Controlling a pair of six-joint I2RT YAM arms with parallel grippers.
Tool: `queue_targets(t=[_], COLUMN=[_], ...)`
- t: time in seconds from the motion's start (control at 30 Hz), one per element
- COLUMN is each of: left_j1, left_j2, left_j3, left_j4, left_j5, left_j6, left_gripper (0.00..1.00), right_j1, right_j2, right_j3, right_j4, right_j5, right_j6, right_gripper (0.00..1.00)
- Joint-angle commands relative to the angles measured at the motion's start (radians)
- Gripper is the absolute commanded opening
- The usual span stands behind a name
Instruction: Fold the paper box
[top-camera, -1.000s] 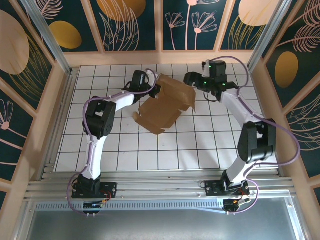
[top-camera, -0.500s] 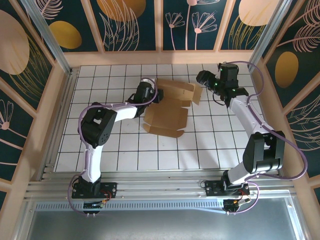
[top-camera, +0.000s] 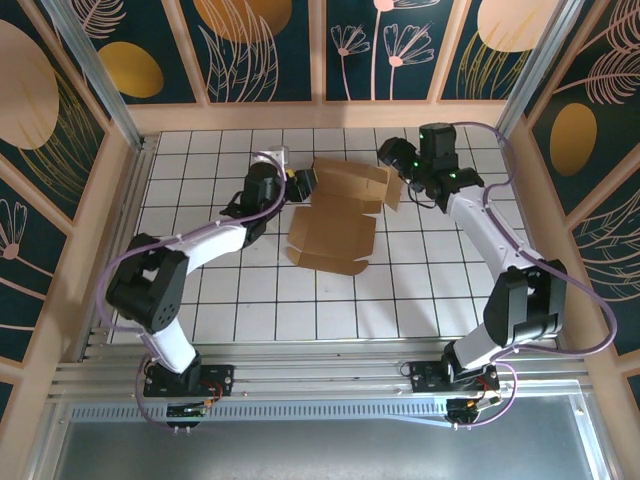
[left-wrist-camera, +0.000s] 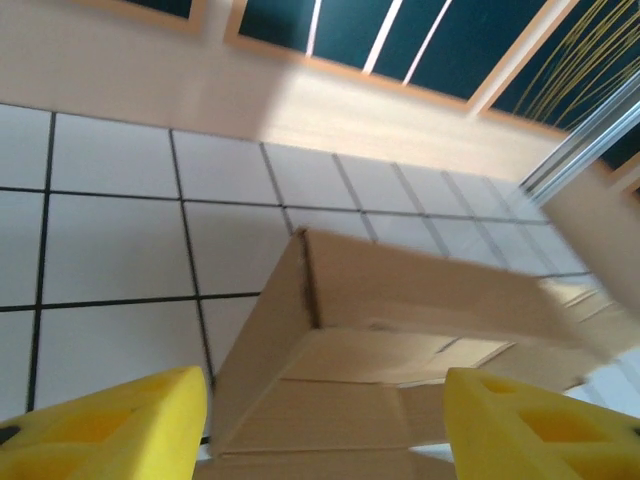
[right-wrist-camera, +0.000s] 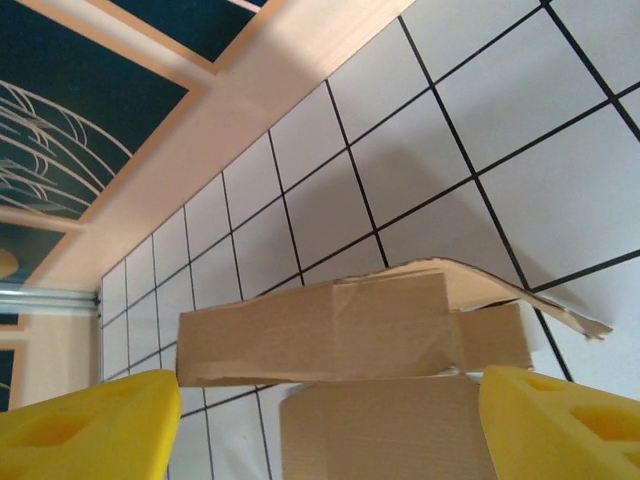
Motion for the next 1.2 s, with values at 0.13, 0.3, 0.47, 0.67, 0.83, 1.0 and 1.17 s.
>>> queue_targets(t=[0.13,0.3,0.47,0.67,0.83,1.0,1.17], left_j1=[0.122,0.129,0.129,0.127,0.127,0.127,0.127], left_j2=[0.068,0.292,0.408,0.438,0.452,0.450,0.442], left_j3=[0.255,0.564,0.684,0.669,0.656,0.654,0.650], left_j4=[-0.296,-0.570,-0.650,-0.645,-0.593,-0.577,-0.573], left_j5=[0.284,0.378,0.473,0.475,0.545,0.563,0.565], left_j6=[-0.252,-0.144,-0.140,-0.136,-0.175,-0.183,-0.177], left_gripper=[0.62,0.65,0.65,0.64,0.61,0.60,0.61], right_j1=[0.042,0.062,0.062,0.065,0.066,0.073,0.067], right_j2=[0.169,0.268,0.303,0.312,0.329,0.342,0.308], right_j3=[0.187,0.269,0.262,0.235,0.202,0.180,0.173], right_j4=[-0.144,-0.153,-0.144,-0.098,-0.025,0.007,-0.017], right_j5=[0.044,-0.002,-0.007,-0.042,-0.112,-0.128,-0.063], right_j6=[0.035,0.023,0.021,0.019,0.043,0.046,-0.003], right_gripper=[0.76,0.67,0.67,0.72,0.68,0.72,0.75])
